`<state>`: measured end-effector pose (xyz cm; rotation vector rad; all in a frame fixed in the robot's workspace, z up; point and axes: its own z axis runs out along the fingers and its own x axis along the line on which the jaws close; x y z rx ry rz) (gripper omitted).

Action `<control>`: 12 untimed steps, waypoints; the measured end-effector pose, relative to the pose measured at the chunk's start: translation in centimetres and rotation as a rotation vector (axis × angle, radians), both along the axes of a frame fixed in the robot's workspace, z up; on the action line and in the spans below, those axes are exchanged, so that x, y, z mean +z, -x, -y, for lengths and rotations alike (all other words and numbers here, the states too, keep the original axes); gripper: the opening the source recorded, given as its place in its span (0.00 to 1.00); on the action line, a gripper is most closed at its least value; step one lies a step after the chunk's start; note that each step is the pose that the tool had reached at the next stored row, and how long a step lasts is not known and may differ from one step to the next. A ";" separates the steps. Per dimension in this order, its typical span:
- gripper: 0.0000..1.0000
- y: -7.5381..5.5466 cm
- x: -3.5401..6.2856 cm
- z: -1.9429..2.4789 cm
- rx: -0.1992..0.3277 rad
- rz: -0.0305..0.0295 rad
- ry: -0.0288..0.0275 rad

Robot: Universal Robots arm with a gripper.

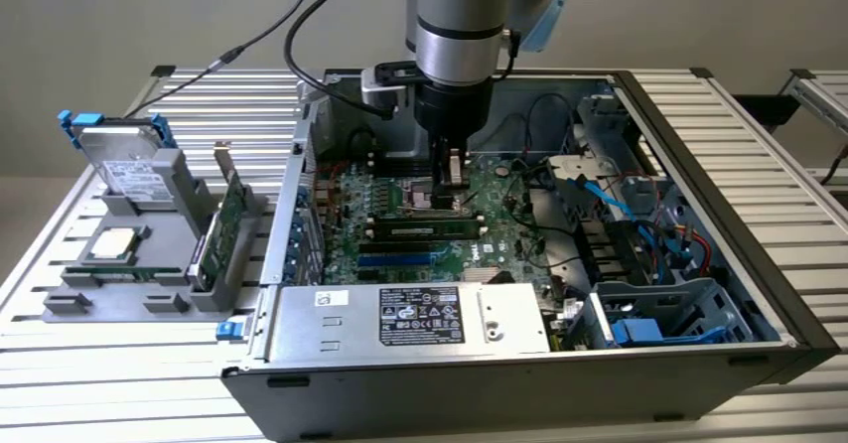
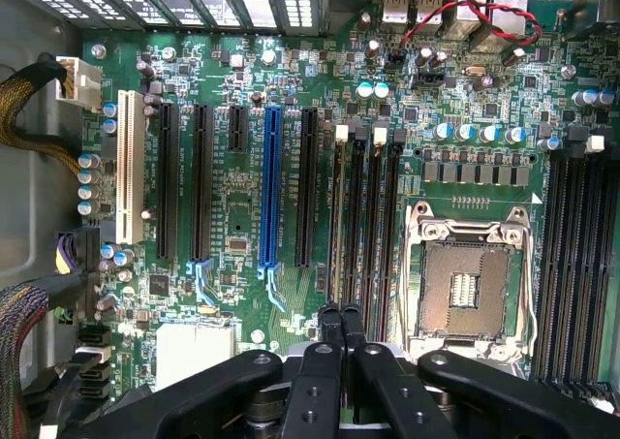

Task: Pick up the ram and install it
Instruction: 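Press down the ram until it locks into place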

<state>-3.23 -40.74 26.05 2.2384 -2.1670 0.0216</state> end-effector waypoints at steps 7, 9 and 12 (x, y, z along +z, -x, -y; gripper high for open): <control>0.10 0.7 -0.02 -0.11 0.002 -0.0040 0.0001; 0.10 0.8 -0.13 -0.16 0.002 -0.0050 0.0000; 0.10 0.9 -0.48 -0.19 0.002 -0.0099 0.0001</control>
